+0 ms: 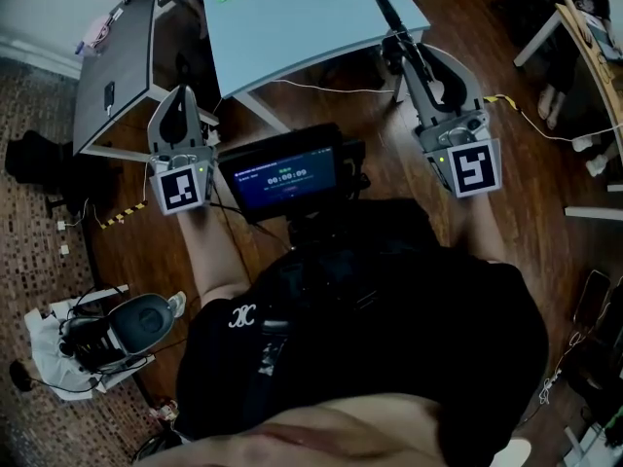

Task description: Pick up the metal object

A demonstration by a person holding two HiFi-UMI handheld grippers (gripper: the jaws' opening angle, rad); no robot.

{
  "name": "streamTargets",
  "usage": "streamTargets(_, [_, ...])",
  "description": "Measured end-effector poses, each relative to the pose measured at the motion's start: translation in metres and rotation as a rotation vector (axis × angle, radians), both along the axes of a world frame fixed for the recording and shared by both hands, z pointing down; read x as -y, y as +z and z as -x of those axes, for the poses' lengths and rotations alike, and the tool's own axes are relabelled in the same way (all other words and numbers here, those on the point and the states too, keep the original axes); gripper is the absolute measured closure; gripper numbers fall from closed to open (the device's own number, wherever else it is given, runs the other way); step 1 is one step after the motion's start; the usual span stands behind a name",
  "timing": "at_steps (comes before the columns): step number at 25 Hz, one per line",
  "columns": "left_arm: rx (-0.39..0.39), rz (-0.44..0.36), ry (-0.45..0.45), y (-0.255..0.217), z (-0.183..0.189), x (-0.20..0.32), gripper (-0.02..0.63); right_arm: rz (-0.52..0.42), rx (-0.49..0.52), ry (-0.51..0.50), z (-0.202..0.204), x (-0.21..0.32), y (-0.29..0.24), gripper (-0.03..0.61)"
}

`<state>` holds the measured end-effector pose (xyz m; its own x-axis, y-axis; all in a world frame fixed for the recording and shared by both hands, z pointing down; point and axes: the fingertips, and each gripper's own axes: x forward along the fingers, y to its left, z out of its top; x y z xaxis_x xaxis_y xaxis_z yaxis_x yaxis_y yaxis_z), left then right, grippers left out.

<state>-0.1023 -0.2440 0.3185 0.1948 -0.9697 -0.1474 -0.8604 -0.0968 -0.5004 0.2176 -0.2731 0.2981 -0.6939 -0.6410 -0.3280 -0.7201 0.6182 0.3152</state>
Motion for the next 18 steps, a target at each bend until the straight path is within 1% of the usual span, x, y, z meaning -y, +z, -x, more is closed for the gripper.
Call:
streamTargets(2, [0.01, 0.015, 0.011, 0.01, -0.022, -0.005, 0.607, 0.007, -0.002, 0.017, -0.023, -0.005, 0.007, 0.517])
streamTargets(4, [0.015, 0.018, 0.015, 0.018, -0.039, -0.009, 0.607, -0.029, 0.006, 0.03, -0.044, -0.01, 0.008, 0.517])
streamTargets(6, [0.009, 0.0, 0.016, 0.019, -0.053, -0.012, 0.607, -0.05, 0.02, 0.032, -0.061, -0.012, 0.009, 0.518])
streamTargets(9, [0.012, -0.014, 0.016, 0.017, -0.071, -0.013, 0.607, -0.03, 0.024, 0.03, -0.08, -0.006, 0.015, 0.518])
streamTargets(13, [0.012, -0.023, 0.0, 0.02, -0.077, -0.015, 0.607, -0.03, 0.024, 0.027, -0.089, -0.002, 0.02, 0.518])
streamTargets(18, [0.018, -0.04, -0.014, 0.02, -0.08, -0.02, 0.607, -0.046, 0.036, 0.007, -0.09, -0.003, 0.02, 0.518])
